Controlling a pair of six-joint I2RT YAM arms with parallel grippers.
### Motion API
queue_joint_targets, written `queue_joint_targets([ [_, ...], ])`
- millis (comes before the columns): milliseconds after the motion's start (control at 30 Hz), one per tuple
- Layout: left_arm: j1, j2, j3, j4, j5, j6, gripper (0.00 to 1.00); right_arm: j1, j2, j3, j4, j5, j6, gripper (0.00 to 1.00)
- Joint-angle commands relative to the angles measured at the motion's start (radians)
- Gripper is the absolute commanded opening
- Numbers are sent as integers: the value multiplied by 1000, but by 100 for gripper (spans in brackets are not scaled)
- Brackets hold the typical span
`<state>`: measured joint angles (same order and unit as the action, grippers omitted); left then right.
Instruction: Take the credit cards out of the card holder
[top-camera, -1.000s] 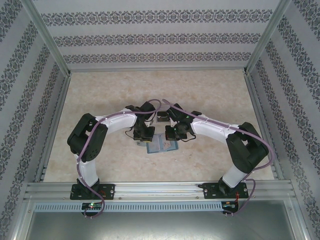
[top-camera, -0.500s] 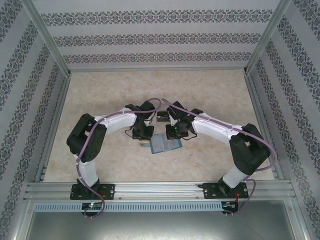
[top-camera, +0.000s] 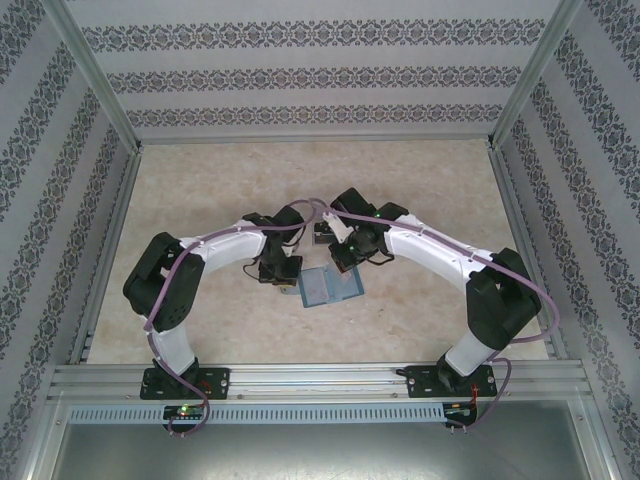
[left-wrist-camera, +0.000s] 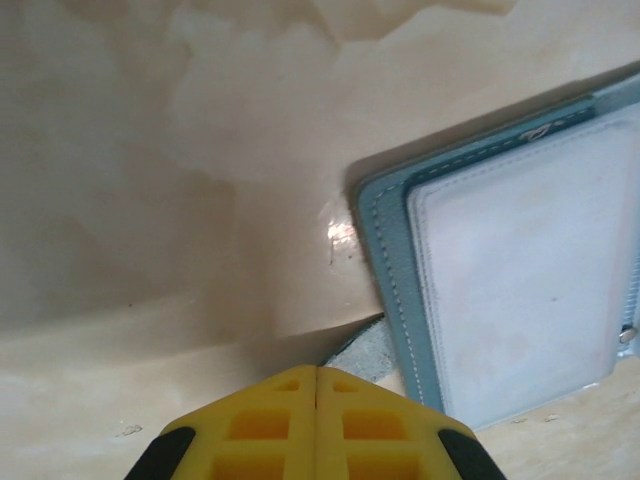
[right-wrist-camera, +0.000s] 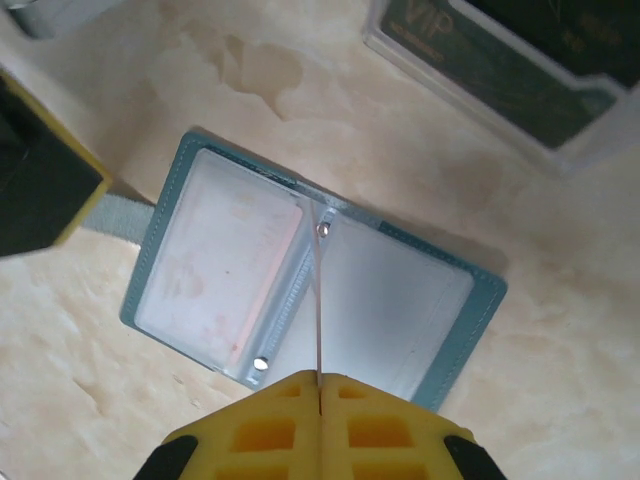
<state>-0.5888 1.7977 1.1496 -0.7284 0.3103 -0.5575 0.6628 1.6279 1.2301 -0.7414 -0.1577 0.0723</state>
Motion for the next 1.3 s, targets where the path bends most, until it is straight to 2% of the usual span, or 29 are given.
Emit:
queue_joint_targets([
  [0, 12, -42, -26, 20, 17, -17, 1, -11, 20, 34, -56, 18, -256, 0],
  [267, 13, -73, -48, 24, 20, -29, 1, -50, 38, 73, -110, 17, -616, 0],
  [467, 13, -88, -63, 21, 18, -36, 3, -94, 59, 132, -146, -34, -762, 0],
  [633, 13, -104, -87, 57, 48, -64, 17, -120, 116, 233, -213, -24, -808, 0],
  [800, 13, -97, -101, 81, 63, -81, 25, -129, 145, 293, -243, -16, -827, 0],
  [1033, 22, -117, -112, 44, -32, -106, 31, -131, 160, 316, -256, -11, -830, 0],
  [1267, 34, -128, -125, 56, -14, -116, 34, -134, 170, 325, -258, -16, -832, 0],
])
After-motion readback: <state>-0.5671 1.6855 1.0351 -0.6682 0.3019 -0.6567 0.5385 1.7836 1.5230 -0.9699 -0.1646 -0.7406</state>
